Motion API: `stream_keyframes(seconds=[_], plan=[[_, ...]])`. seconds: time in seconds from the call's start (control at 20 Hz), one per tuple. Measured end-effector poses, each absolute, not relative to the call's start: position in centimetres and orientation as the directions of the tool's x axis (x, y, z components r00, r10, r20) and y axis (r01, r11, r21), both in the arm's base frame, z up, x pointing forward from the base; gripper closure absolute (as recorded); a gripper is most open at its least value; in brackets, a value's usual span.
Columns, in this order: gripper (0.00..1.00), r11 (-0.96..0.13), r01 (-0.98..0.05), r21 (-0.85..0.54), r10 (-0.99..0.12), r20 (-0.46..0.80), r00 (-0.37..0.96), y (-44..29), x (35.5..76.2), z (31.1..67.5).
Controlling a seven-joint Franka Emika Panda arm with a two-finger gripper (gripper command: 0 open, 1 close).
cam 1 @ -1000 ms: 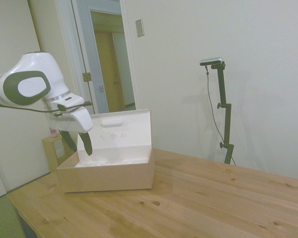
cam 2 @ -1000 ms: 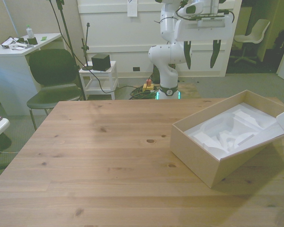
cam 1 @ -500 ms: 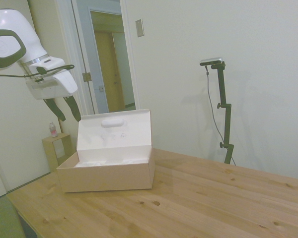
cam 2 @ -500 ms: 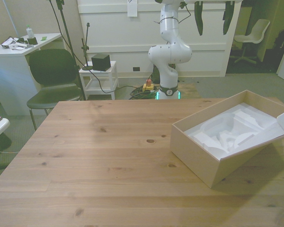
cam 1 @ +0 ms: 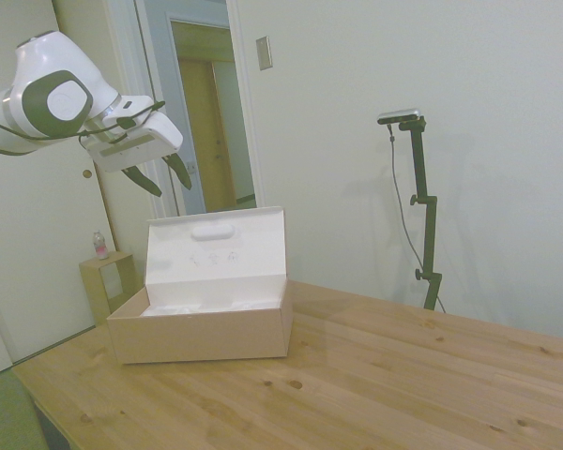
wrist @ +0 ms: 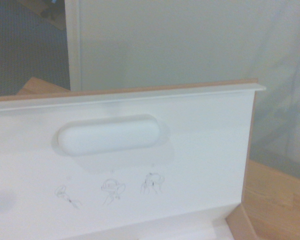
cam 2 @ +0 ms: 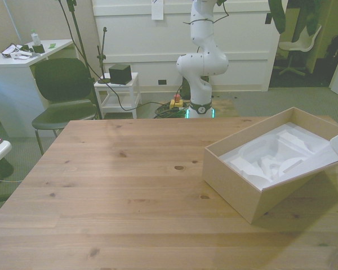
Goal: Close the box
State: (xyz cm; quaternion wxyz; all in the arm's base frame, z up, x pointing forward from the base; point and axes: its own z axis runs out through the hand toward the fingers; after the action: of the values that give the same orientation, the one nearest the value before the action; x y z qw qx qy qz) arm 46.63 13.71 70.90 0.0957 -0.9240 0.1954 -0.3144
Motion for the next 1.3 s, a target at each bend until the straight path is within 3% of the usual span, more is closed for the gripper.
stream_keyframes(seconds=[0.45, 1.3], plan=[[0.00, -0.932, -0.226, -0.285, -0.358, 0.608, 0.709, 15.0, 53.1, 72.3], [0.00, -0.938, -0.223, -0.267, -0.339, 0.565, 0.752, 15.5, 64.5, 68.6]])
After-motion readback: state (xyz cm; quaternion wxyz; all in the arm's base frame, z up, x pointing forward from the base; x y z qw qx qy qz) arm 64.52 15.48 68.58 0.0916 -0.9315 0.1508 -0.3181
